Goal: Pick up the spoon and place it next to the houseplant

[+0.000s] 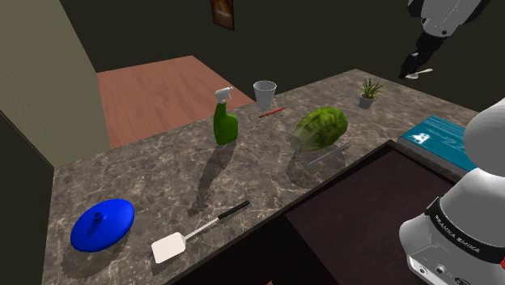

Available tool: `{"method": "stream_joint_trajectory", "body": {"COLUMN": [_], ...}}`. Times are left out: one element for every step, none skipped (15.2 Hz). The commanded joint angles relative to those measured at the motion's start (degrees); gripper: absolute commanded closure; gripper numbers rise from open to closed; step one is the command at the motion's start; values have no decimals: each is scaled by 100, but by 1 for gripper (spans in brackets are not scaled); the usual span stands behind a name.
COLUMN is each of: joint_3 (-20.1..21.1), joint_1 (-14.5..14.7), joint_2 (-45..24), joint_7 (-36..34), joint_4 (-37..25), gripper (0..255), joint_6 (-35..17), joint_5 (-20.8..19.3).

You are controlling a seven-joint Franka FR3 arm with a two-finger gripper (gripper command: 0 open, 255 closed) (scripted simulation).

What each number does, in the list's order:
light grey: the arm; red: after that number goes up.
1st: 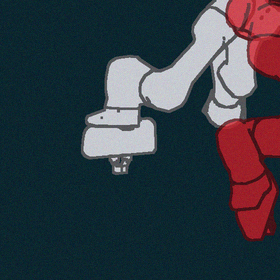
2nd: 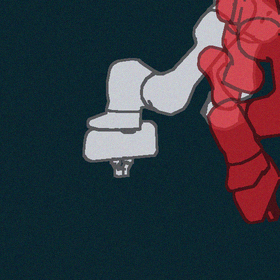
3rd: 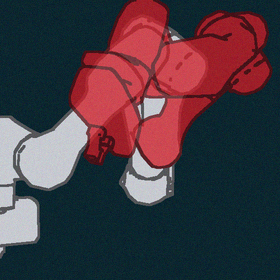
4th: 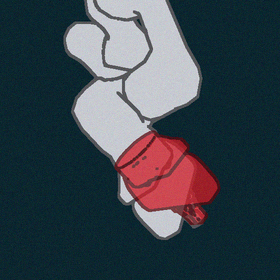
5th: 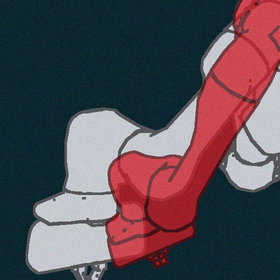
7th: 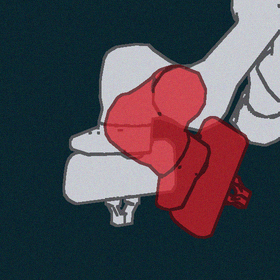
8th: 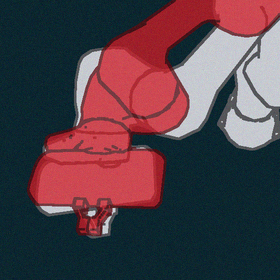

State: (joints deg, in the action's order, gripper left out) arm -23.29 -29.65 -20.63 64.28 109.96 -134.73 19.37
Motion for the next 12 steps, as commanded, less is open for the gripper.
{"method": "stream_joint_trajectory", "body": {"joint_3": [-4, 1, 8, 16, 26, 36, 59, 77, 92, 106, 119, 133], "joint_1": [-223, -344, -467, -592, -718, -846, -1078, -1088, -1095, -1102, -1108, -1115], "joint_2": [-281, -440, -603, -770, -942, -1120, -1449, -1482, -1517, -1553, -1589, -1627], "joint_7": [203, 301, 393, 477, 554, 624, 729, 744, 761, 779, 797, 815], "joint_4": [-471, -711, -960, -1219, -1490, -1774, -2308, -2284, -2262, -2241, -2222, -2204], "gripper": [255, 255, 255, 255, 255, 255, 255, 255, 255, 255, 255, 255], "joint_6": [243, 350, 461, 576, 696, 821, 1056, 1000, 945, 891, 837, 784], "joint_5": [105, 161, 215, 265, 312, 357, 428, 444, 463, 483, 503, 524]}}
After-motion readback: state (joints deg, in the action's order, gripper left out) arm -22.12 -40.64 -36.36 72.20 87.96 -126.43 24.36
